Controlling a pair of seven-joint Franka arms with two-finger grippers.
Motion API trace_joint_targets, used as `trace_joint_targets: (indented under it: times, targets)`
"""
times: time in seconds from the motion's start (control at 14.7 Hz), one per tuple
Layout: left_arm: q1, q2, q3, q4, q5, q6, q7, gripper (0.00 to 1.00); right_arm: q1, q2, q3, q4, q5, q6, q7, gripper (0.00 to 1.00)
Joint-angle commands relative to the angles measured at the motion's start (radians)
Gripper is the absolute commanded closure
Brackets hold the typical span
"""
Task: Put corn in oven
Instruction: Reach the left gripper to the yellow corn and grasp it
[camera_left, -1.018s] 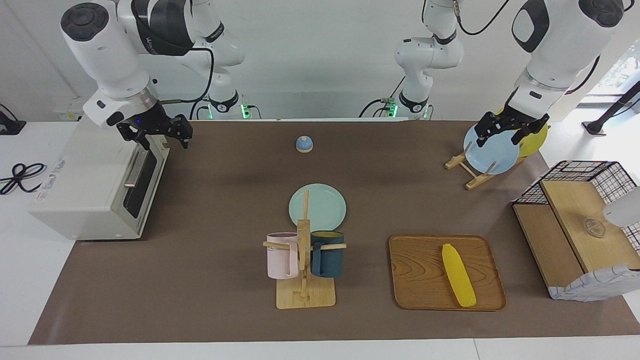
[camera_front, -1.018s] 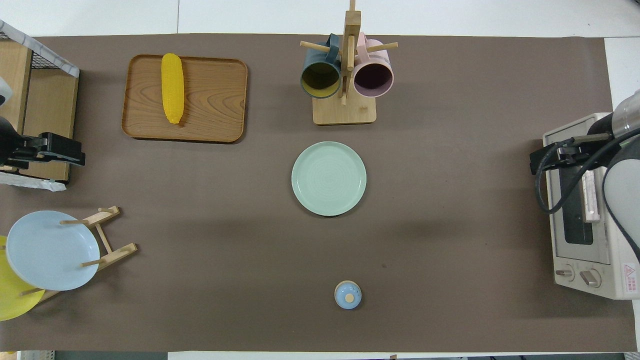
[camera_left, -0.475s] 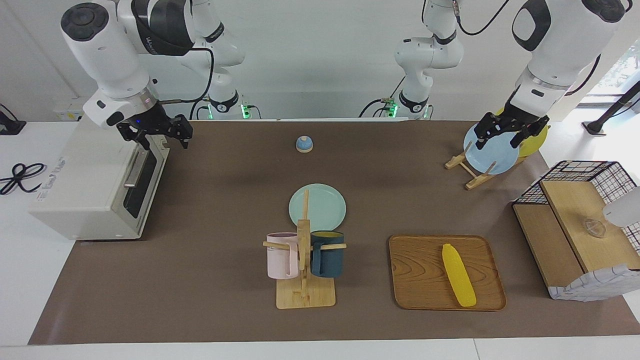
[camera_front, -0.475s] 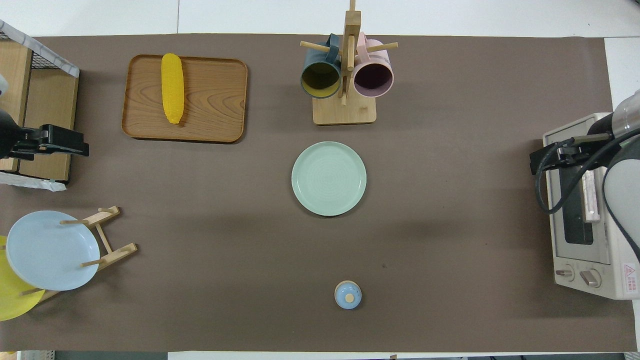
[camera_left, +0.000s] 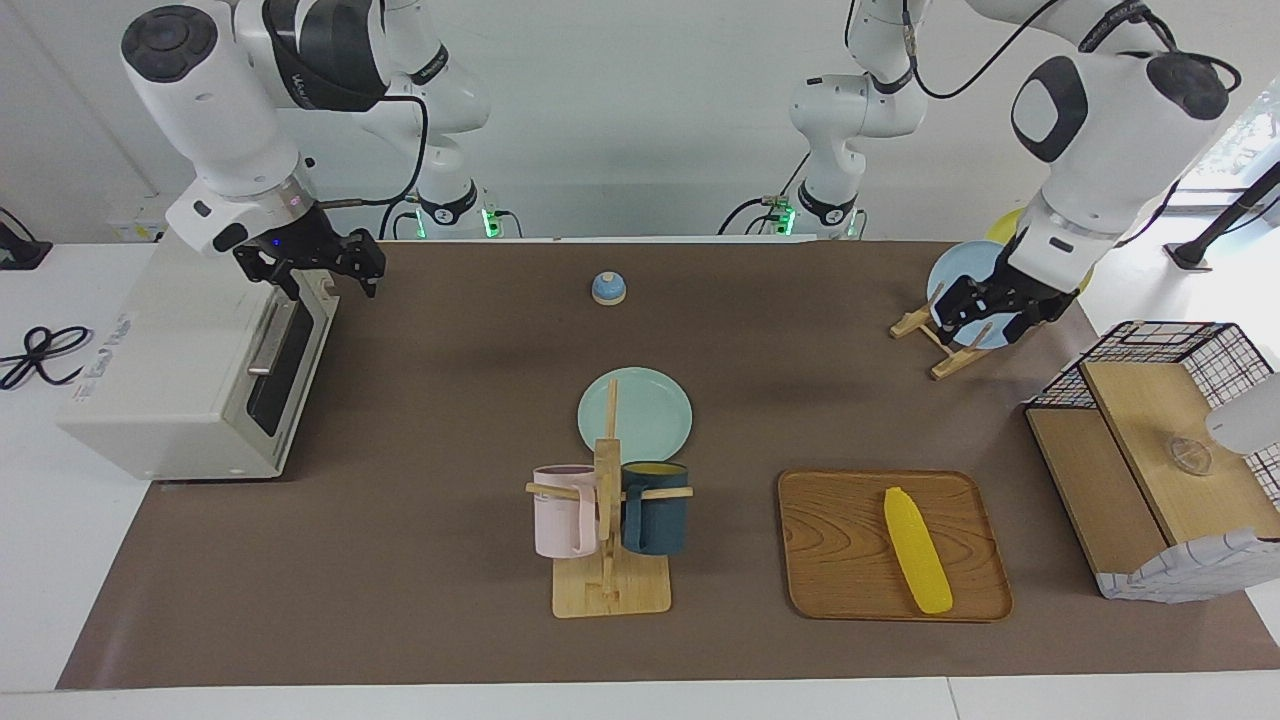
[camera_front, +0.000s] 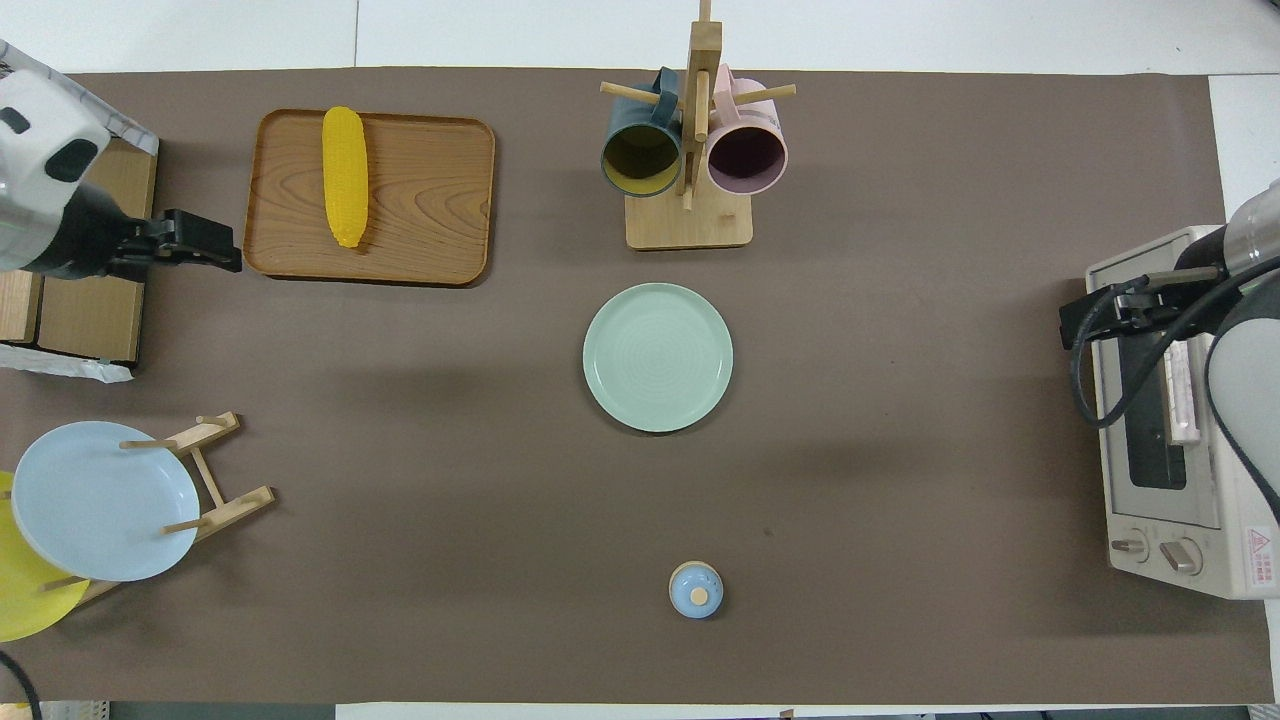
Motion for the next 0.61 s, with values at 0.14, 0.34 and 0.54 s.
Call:
trace_joint_targets:
  times: [0.14,0.34,0.54]
  targets:
    - [-0.048,0.294,0.011,0.168,-0.034,0.137,-0.006,0.00,-0.008,-0.015,0.003,-0.011,0.023,-0.009,0.003,0.00]
    - [-0.060,0.440,0.011,0.275,-0.037,0.186,-0.003,0.00,-0.008,-0.015,0.003,-0.011,0.023,-0.009,0.003,0.00]
    - [-0.057,0.497,0.012,0.286,-0.029,0.288,0.002,0.00,-0.008,-0.015,0.003,-0.011,0.023,-0.009,0.003,0.00]
